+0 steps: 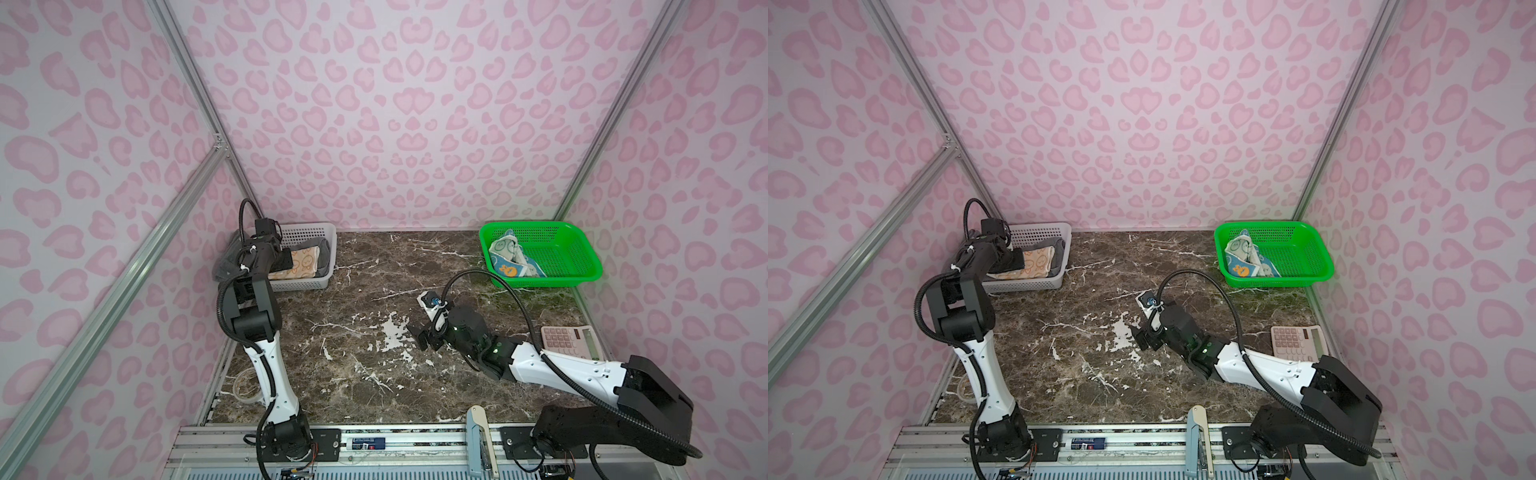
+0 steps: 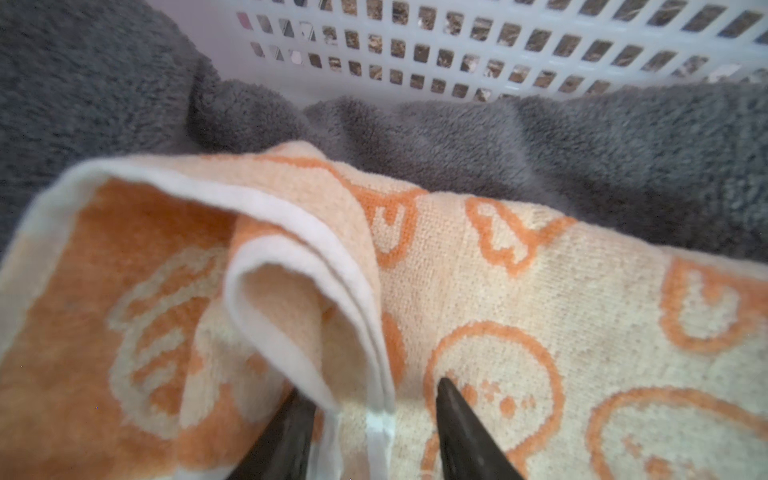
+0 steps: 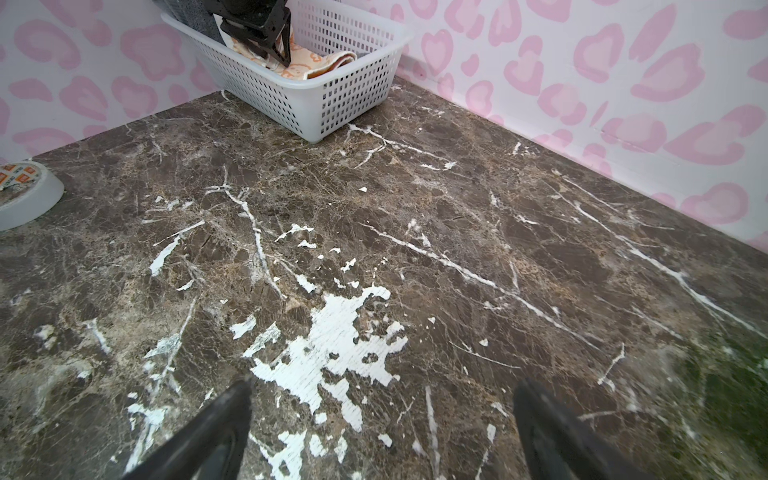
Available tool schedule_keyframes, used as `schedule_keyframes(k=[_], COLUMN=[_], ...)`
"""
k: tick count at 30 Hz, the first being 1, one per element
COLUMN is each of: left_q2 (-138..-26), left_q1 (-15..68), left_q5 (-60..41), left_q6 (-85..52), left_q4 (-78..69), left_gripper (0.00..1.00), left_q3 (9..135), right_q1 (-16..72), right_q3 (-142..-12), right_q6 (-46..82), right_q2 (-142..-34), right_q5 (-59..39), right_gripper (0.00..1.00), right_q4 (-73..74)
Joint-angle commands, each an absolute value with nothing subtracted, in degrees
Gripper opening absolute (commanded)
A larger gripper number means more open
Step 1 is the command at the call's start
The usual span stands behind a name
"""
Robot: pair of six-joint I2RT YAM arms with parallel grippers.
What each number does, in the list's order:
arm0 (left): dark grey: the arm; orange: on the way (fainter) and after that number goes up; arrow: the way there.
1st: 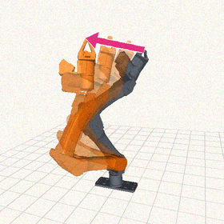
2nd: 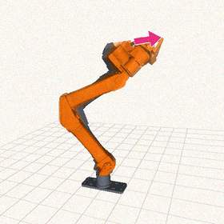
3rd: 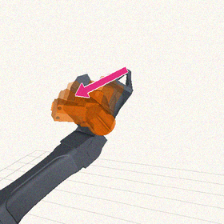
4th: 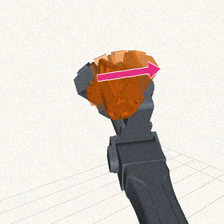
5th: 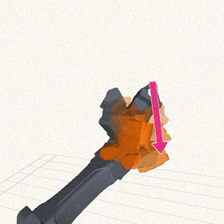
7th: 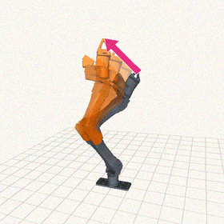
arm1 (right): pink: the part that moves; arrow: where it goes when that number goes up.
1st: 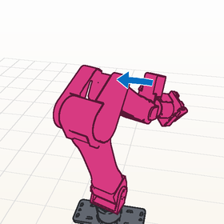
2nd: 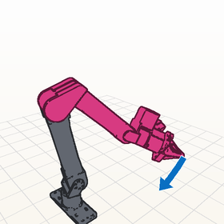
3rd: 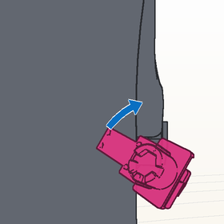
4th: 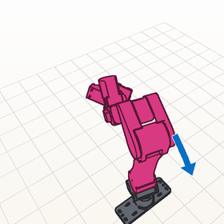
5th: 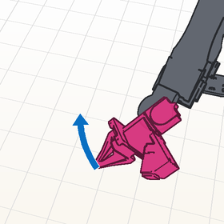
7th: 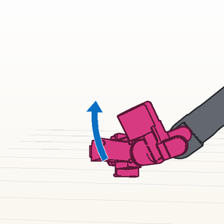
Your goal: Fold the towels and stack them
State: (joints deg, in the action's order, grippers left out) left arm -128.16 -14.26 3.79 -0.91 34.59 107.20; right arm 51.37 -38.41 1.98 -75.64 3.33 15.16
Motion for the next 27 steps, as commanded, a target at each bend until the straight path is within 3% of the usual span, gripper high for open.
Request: schedule_keyframes(k=[1, 4, 6, 17, 27], left_q2=[-89.94, -88.07, -87.16, -83.18, -75.69], left_q1=[-14.15, -14.06, -14.06, -13.69, -11.86], left_q5=[-0.14, -1.21, -1.22, -4.14, -11.86], left_q6=[-0.73, -0.37, -0.31, -1.19, -1.12], left_q4=[33.52, 32.77, 32.43, 32.33, 32.02], left_gripper=[0.4, 0.18, 0.08, 0.06, 0.03], left_q3=[106.4, 104.59, 103.61, 98.55, 84.99], right_q1=[51.43, 51.48, 51.46, 51.41, 50.7], right_q3=[-38.77, -38.85, -38.94, -39.47, -40.21], right_q6=[2.02, 2.1, 2.11, 2.11, 3.76], right_q2=[-76.15, -76.44, -76.63, -77.4, -76.04], right_q5=[3.17, 2.92, 2.76, 1.99, 3.08], right_gripper=[0.99, 0.99, 0.99, 0.99, 0.99], right_q4=[16.58, 16.61, 16.75, 17.05, 16.74])
